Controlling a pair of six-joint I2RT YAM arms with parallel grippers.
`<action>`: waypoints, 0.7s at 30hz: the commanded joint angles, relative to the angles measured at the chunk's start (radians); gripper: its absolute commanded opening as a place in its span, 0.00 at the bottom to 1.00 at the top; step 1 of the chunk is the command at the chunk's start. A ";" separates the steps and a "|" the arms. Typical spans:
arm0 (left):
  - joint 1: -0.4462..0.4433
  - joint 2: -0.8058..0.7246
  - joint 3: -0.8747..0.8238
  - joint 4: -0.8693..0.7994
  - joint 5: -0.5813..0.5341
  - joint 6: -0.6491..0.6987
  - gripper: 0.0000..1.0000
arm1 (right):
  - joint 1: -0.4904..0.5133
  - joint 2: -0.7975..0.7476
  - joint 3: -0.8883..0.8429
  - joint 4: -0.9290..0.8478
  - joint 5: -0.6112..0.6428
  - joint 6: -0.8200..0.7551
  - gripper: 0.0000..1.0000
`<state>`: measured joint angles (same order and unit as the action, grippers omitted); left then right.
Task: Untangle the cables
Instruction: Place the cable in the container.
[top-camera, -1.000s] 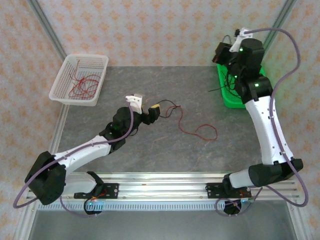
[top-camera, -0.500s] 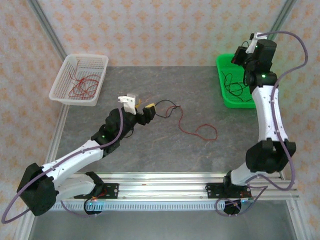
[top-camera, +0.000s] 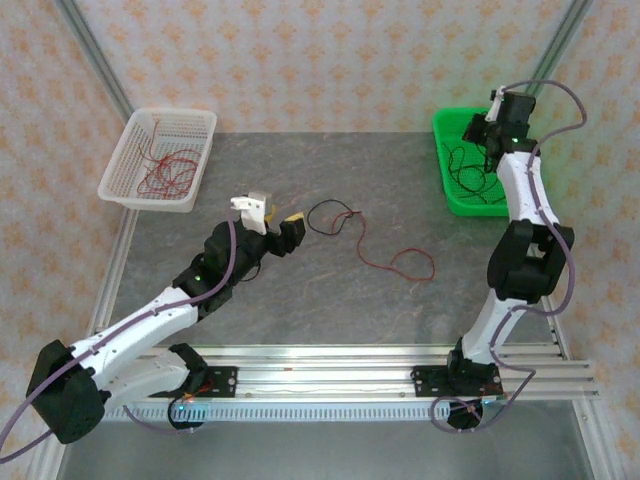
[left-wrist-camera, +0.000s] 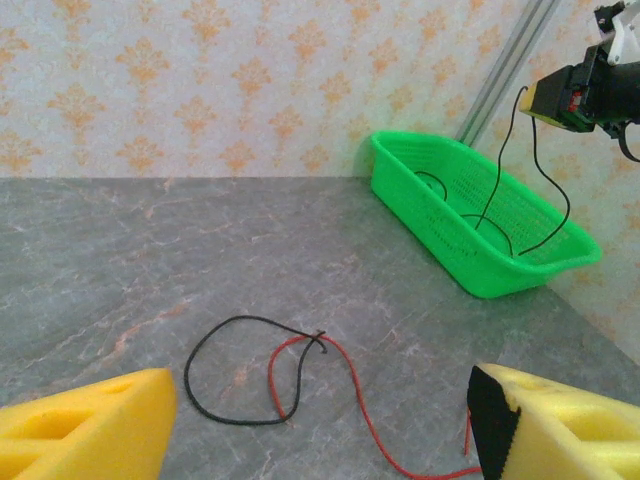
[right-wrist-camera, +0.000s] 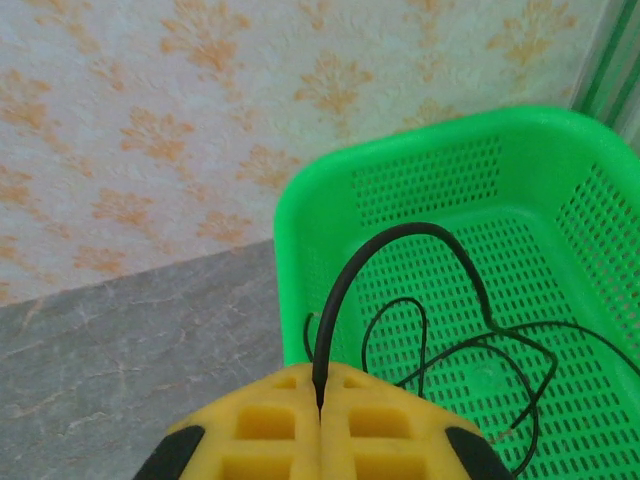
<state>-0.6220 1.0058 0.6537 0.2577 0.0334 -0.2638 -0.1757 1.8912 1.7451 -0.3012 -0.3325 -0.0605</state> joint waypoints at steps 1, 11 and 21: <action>-0.005 -0.032 0.024 -0.034 -0.030 -0.009 0.77 | -0.001 0.047 0.009 -0.009 0.038 0.024 0.00; -0.005 -0.091 0.003 -0.147 -0.110 -0.118 0.76 | -0.001 0.281 0.147 -0.184 0.172 0.078 0.00; -0.005 -0.047 0.055 -0.237 -0.158 -0.084 0.76 | -0.003 0.488 0.387 -0.300 0.220 0.121 0.00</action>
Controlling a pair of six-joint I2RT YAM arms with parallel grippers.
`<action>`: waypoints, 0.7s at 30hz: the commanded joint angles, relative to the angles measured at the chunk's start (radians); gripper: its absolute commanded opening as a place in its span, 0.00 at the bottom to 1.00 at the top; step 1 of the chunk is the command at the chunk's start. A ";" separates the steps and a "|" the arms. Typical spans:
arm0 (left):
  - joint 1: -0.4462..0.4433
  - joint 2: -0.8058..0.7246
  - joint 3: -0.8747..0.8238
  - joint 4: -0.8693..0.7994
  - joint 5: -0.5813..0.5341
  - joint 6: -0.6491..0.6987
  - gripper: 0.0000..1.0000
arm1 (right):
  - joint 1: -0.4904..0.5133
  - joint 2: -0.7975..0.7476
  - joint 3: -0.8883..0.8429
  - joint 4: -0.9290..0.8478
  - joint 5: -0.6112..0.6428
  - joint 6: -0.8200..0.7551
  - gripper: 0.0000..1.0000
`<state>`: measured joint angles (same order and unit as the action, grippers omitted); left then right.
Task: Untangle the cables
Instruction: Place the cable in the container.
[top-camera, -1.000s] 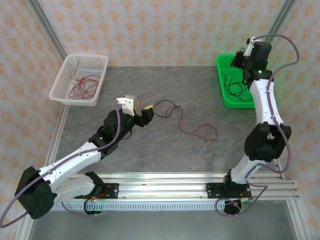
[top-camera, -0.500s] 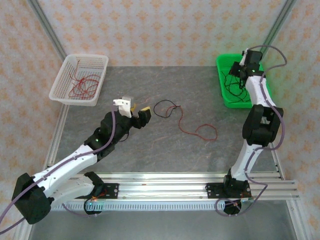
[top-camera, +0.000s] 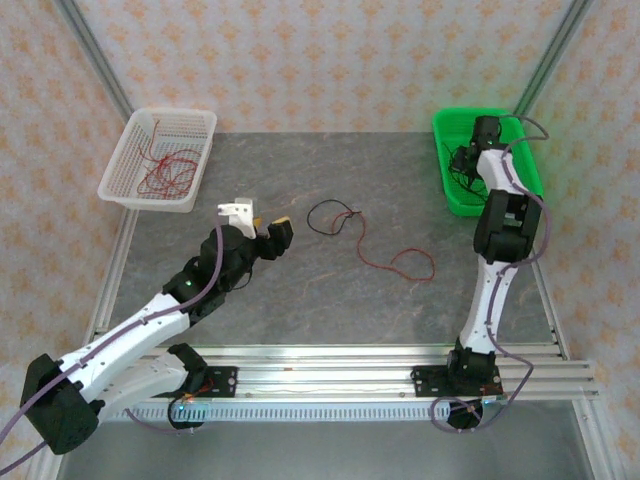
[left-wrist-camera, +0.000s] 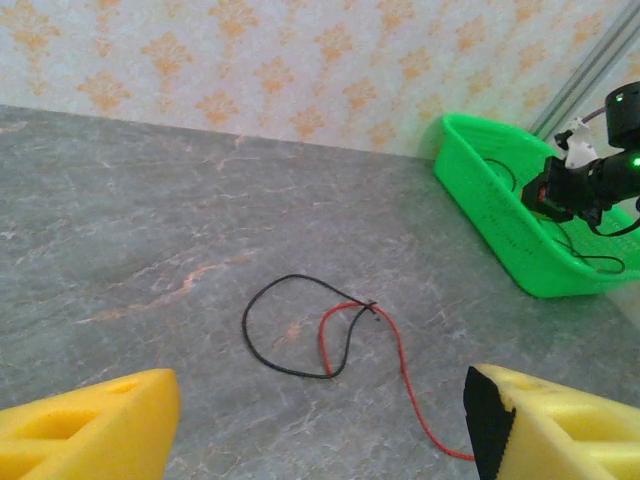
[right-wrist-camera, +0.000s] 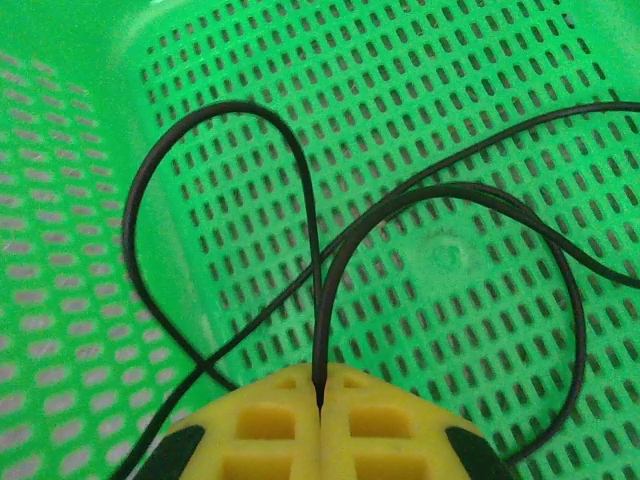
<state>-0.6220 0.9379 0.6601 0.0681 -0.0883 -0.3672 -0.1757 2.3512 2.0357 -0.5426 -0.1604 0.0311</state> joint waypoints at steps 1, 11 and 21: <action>-0.005 0.033 0.061 -0.050 -0.038 0.028 0.76 | -0.004 0.043 0.135 -0.068 0.047 0.040 0.00; -0.005 0.093 0.087 0.004 -0.047 0.070 0.76 | -0.012 0.170 0.376 -0.051 0.053 0.162 0.00; -0.005 0.176 0.115 -0.040 -0.074 0.007 0.76 | -0.013 0.181 0.328 -0.080 -0.001 0.156 0.30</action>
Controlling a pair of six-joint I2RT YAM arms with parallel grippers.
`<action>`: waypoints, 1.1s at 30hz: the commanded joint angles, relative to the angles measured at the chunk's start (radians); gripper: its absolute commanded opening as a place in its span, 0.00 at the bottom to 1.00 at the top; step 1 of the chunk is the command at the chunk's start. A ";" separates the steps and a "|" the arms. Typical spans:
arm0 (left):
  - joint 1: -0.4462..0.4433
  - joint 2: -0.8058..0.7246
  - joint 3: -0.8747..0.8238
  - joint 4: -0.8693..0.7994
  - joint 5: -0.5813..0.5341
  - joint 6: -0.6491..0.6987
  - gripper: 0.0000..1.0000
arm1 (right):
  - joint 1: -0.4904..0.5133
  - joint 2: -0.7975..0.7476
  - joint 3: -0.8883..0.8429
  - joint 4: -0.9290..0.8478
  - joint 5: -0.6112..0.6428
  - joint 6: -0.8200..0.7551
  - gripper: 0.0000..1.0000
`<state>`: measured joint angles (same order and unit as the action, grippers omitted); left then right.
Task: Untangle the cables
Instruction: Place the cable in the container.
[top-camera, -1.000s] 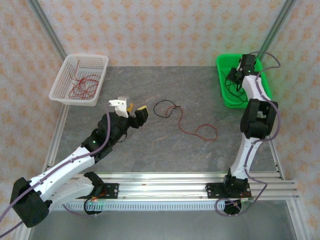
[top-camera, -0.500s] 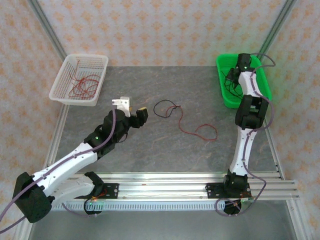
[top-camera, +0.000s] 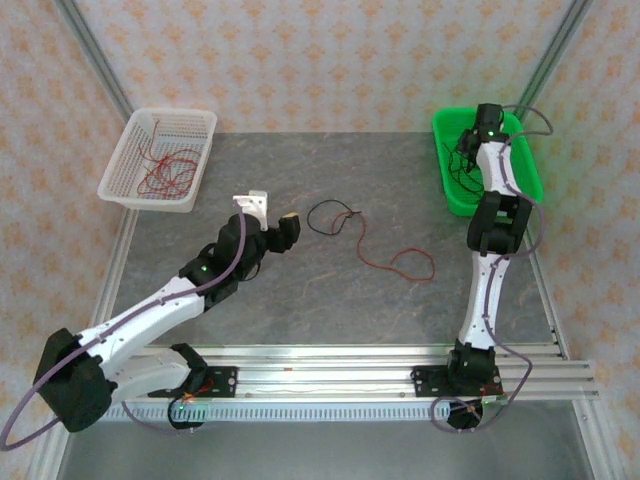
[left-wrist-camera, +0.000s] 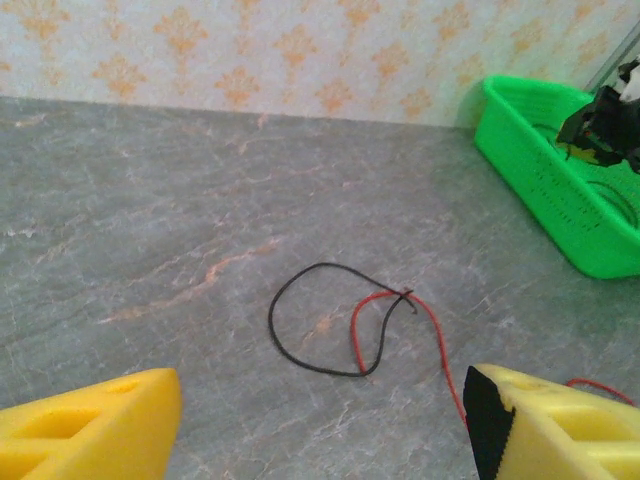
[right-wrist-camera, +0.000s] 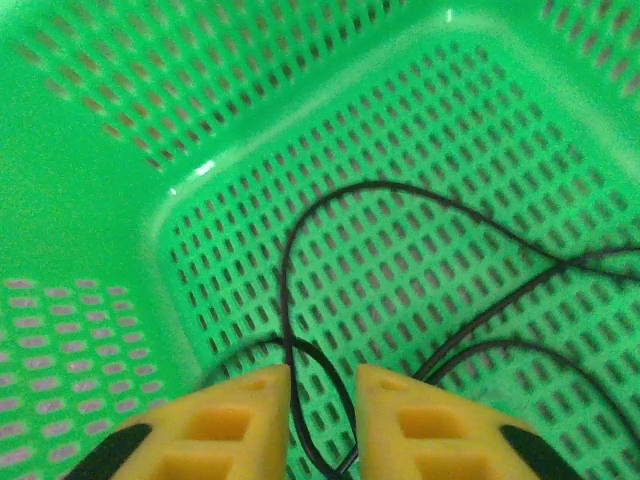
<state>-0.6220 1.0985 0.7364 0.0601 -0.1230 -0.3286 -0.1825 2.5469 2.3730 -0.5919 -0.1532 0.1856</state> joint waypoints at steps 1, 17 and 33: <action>-0.005 0.020 0.042 -0.043 -0.045 -0.041 0.75 | -0.006 -0.026 -0.013 -0.035 -0.011 -0.005 0.34; 0.000 0.165 0.156 -0.246 -0.060 -0.222 0.74 | 0.015 -0.592 -0.534 0.069 -0.005 -0.072 0.49; 0.005 0.668 0.561 -0.445 -0.054 -0.163 0.57 | 0.150 -1.179 -1.147 0.169 -0.122 -0.126 0.49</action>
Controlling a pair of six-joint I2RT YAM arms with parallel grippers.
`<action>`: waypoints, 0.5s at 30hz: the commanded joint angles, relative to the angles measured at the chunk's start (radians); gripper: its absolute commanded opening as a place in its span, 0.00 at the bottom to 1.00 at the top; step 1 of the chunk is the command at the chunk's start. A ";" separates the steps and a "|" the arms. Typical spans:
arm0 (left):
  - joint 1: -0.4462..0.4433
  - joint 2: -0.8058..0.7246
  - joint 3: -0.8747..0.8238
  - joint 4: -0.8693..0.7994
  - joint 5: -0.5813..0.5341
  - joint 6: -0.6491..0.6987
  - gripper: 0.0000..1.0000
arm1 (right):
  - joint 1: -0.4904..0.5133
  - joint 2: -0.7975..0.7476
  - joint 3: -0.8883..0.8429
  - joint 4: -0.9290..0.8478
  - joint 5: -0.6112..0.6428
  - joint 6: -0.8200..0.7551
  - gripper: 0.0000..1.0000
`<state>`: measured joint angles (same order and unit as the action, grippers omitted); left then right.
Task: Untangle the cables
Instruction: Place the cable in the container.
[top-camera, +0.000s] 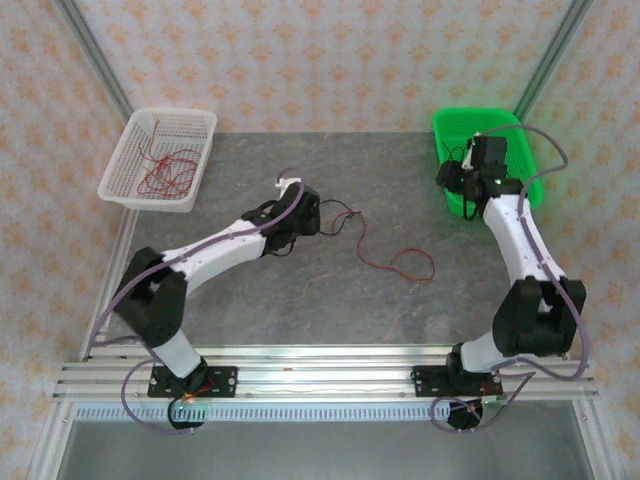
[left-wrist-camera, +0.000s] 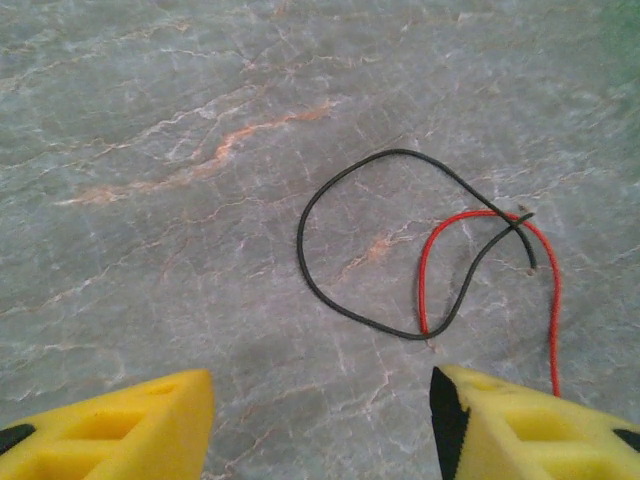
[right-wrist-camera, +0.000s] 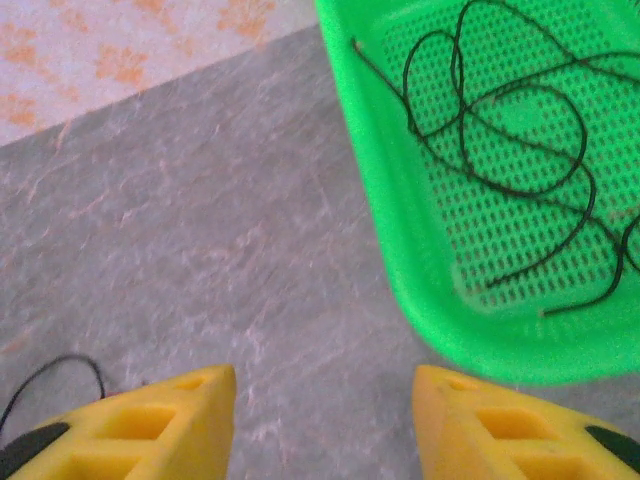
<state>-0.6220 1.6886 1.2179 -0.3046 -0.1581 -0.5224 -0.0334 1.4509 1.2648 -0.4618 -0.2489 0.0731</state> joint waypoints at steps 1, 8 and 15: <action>0.012 0.122 0.117 -0.098 -0.019 0.039 0.55 | 0.001 -0.108 -0.065 0.040 -0.036 -0.013 0.49; 0.074 0.350 0.268 -0.147 0.025 0.079 0.52 | 0.012 -0.221 -0.192 0.050 -0.091 0.010 0.49; 0.096 0.447 0.322 -0.111 0.089 0.120 0.49 | 0.027 -0.248 -0.248 0.067 -0.112 0.032 0.48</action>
<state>-0.5182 2.1300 1.4963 -0.4046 -0.1070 -0.4389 -0.0132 1.2255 1.0256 -0.4255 -0.3466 0.0864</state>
